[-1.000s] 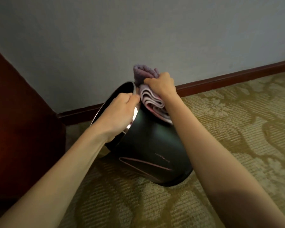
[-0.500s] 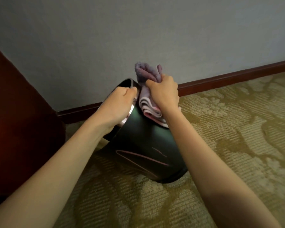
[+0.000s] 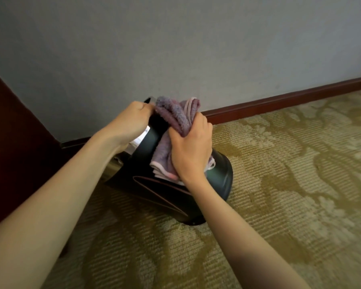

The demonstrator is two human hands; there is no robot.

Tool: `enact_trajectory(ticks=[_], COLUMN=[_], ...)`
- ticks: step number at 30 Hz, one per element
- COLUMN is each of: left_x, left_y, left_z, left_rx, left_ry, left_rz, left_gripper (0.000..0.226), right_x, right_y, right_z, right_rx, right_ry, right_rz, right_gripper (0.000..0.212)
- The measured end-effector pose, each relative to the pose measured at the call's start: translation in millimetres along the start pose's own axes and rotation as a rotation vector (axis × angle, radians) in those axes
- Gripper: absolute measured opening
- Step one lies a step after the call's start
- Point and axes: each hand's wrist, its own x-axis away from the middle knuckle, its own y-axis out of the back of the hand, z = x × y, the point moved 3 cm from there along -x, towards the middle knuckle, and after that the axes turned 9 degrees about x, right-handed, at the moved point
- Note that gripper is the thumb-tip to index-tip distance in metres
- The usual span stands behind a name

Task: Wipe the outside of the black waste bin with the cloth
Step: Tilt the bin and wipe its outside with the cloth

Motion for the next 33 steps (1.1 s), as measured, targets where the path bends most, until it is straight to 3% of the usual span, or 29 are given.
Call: enact_trajectory(ticks=[3, 10, 18, 25, 29, 33], left_x=[1, 1, -7, 0, 11, 29], left_y=[14, 32, 10, -4, -15, -20], left_z=[11, 27, 11, 6, -13, -24], left_rx=[-0.011, 0.035, 0.021, 0.108, 0.19, -0.067], left_ry=[0.031, 0.149, 0.106, 0.114, 0.014, -0.131], left_rz=[-0.029, -0.079, -0.088, -0.09, -0.053, 0.043], left_gripper=[0.026, 0.028, 0.028, 0.029, 0.015, 0.027], right_x=[5, 4, 2, 6, 1, -3], right_y=[0, 18, 26, 33, 39, 42], right_z=[-20, -80, -101, -120, -133, -147], right_rx=[0.065, 0.148, 0.157, 0.132, 0.059, 0.049], right_ry=[0.018, -0.127, -0.343, -0.341, -0.381, -0.428], right_rz=[0.038, 0.09, 0.069, 0.069, 0.076, 0.092], right_gripper=[0.032, 0.033, 0.037, 0.038, 0.024, 0.023])
